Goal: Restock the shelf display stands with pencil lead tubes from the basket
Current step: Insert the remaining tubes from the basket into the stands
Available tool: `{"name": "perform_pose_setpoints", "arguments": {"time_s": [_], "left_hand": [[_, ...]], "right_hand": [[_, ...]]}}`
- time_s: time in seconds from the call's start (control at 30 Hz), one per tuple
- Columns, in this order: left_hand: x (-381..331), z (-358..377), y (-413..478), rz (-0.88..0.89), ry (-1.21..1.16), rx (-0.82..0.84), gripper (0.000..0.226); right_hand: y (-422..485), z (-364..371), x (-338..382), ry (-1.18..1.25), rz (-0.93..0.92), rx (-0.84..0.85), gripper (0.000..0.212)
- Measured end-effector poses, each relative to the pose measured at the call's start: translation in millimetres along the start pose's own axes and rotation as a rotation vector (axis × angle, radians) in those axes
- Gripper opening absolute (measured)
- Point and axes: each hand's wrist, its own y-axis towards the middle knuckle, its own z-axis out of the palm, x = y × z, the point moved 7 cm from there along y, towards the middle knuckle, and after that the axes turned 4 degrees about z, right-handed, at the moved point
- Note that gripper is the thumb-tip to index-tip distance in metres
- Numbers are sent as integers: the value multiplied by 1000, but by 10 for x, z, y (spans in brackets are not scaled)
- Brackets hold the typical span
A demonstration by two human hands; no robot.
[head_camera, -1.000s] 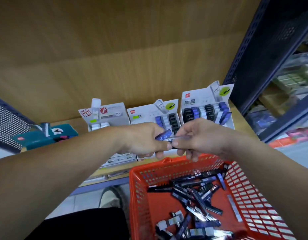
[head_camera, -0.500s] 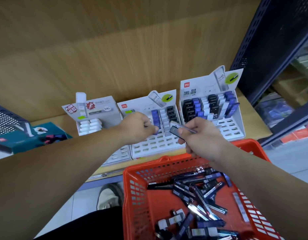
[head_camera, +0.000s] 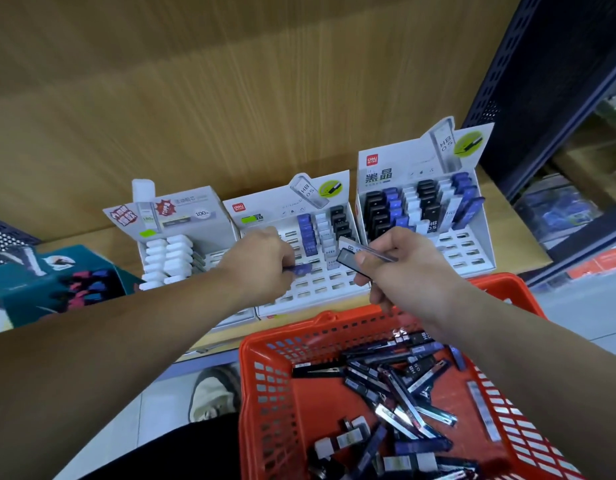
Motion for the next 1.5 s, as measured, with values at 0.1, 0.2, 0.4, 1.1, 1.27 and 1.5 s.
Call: {"name": "perform_pose_setpoints", "arguments": {"time_s": [0.1,0.2,0.4,1.1,1.27,1.5], "left_hand": [[-31,-91,-47,5,-187,-105,14],[-20,-102,-109,-40,-383,-130,22],[16,-108,-41,-76,-648,-227,11],[-237,-130,81,31,-340,-243,8],[-230,-305,63,17,-299,-383,10],[-544,-345,-52,23,-855,-129,7]], "right_hand": [[41,-14,-6,44,-22,-18,8],[44,-31,-29,90,-2,-26,9],[39,-48,-29,77,-26,-55,6],[26,-92,-10,97,-67,-21,8],[40,-66,-38,89,-83,37,9],[22,0,-23,15,-98,100,10]]}}
